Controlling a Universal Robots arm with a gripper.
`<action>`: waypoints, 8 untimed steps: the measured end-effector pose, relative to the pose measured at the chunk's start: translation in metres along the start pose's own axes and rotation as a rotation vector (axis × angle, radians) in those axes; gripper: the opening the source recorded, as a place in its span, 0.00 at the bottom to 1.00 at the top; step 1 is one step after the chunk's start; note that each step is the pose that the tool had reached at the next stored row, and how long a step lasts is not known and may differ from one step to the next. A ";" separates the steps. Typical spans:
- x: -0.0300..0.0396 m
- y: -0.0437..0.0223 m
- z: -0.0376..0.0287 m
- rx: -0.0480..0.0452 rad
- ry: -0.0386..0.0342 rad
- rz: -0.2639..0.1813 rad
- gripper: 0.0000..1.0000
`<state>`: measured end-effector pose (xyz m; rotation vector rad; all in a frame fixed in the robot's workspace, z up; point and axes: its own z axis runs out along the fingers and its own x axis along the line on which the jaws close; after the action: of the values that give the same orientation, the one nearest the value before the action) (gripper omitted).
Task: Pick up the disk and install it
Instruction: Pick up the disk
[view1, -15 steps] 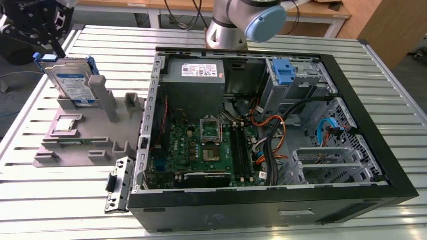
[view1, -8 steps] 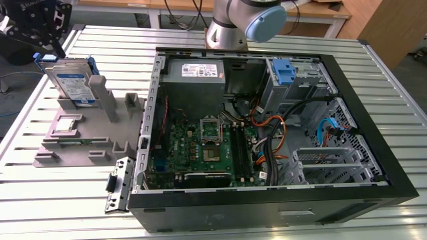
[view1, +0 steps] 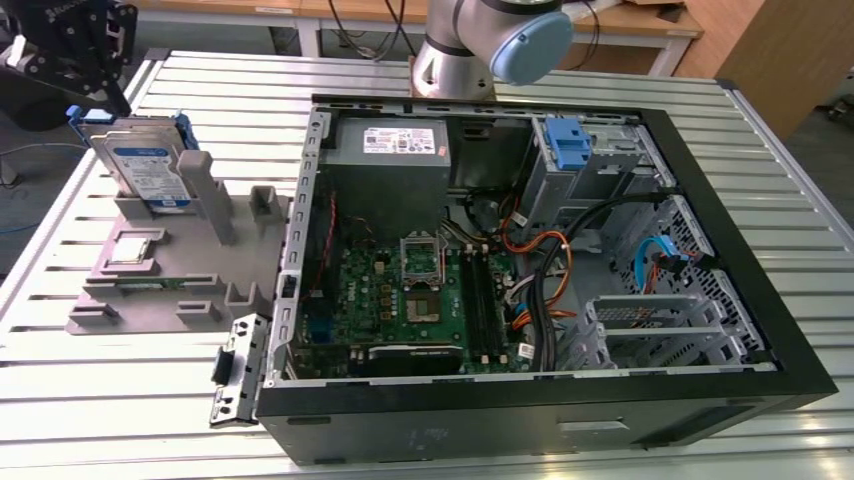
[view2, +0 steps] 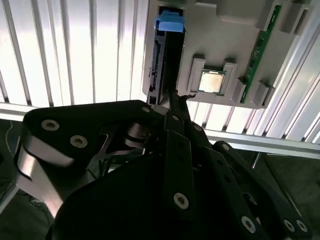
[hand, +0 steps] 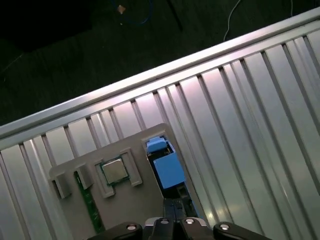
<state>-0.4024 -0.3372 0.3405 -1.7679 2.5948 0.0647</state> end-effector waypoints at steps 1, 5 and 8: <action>0.0000 0.0000 0.0002 -0.0005 0.0007 -0.018 0.10; 0.0000 0.0000 0.0012 -0.0022 0.0030 -0.090 0.10; 0.0001 -0.0001 0.0020 -0.0036 0.0050 -0.145 0.10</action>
<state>-0.4025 -0.3373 0.3384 -1.9535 2.4621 0.0647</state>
